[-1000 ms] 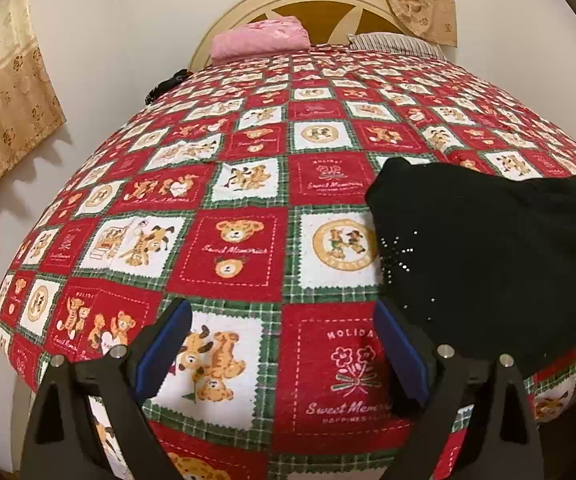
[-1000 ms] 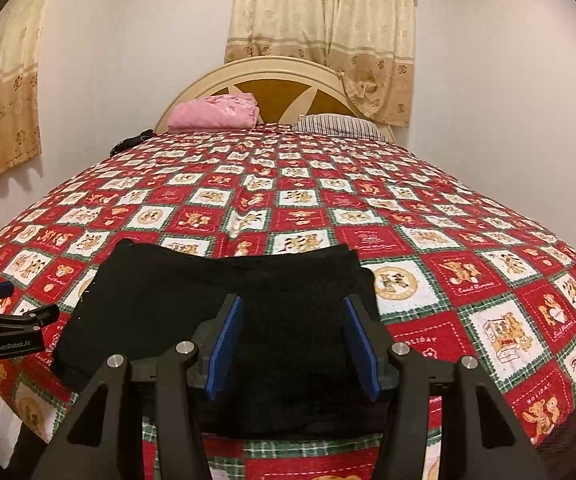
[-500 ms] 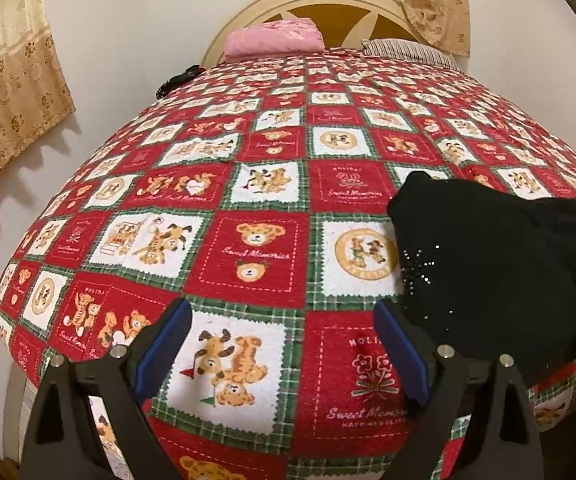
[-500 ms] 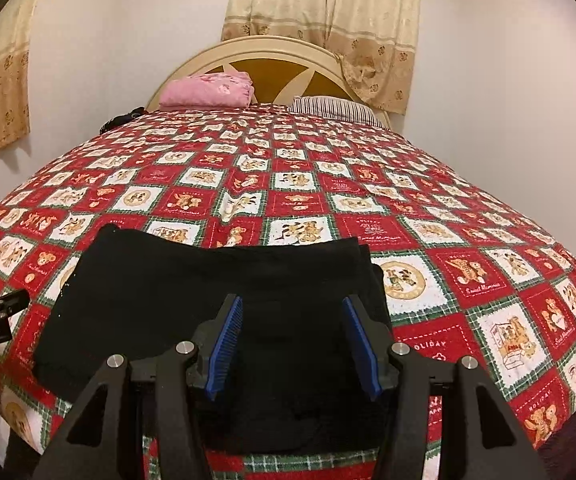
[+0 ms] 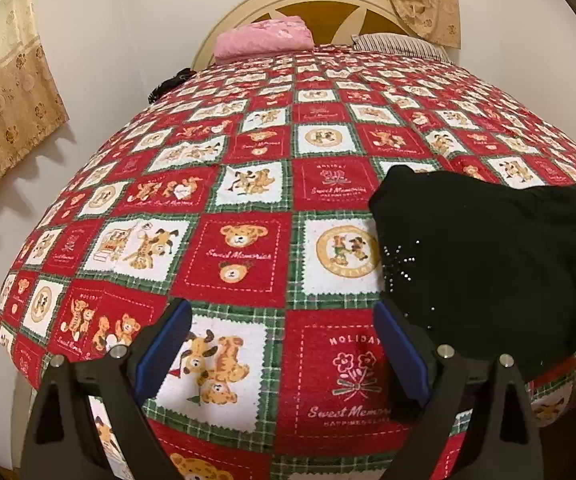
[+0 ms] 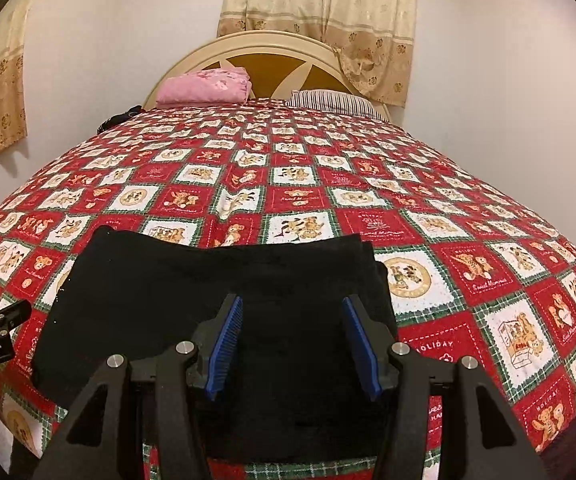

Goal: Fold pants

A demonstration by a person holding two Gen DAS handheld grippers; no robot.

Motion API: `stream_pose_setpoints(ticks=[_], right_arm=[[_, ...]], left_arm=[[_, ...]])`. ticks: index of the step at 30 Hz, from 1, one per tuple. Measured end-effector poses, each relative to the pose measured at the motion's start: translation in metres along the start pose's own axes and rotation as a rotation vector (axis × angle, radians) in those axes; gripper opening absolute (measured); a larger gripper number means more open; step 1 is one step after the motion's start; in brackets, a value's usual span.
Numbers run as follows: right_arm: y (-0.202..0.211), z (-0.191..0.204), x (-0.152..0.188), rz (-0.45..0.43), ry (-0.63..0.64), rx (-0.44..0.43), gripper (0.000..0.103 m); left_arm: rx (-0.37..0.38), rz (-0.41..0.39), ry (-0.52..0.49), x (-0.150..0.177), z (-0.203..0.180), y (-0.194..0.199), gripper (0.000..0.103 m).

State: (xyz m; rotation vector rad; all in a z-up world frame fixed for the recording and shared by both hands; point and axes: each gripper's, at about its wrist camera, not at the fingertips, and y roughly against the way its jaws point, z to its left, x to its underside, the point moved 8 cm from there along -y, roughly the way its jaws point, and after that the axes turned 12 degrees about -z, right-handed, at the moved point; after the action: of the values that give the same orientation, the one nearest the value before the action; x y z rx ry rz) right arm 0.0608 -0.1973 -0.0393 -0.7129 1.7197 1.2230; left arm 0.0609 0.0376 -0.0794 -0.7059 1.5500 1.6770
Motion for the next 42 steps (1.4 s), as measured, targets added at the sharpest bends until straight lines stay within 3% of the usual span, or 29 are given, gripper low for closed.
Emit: stream_pose_setpoints(ticks=[12, 20, 30, 42], right_arm=[[-0.003, 0.003, 0.002, 0.014, 0.008, -0.008, 0.054], [-0.013, 0.000, 0.006, 0.056, 0.027, 0.036, 0.054], [-0.024, 0.005, 0.010, 0.095, 0.057, 0.060, 0.065], [-0.029, 0.009, 0.011, 0.106, 0.074, 0.071, 0.069]], left_arm=[[0.002, 0.001, -0.006, 0.000, -0.003, 0.001, 0.094], [0.004, 0.003, -0.006, 0.001, -0.005, 0.001, 0.094], [0.000, 0.009, -0.007, 0.004, -0.005, 0.000, 0.094], [-0.003, 0.014, -0.002, 0.004, -0.002, -0.002, 0.094]])
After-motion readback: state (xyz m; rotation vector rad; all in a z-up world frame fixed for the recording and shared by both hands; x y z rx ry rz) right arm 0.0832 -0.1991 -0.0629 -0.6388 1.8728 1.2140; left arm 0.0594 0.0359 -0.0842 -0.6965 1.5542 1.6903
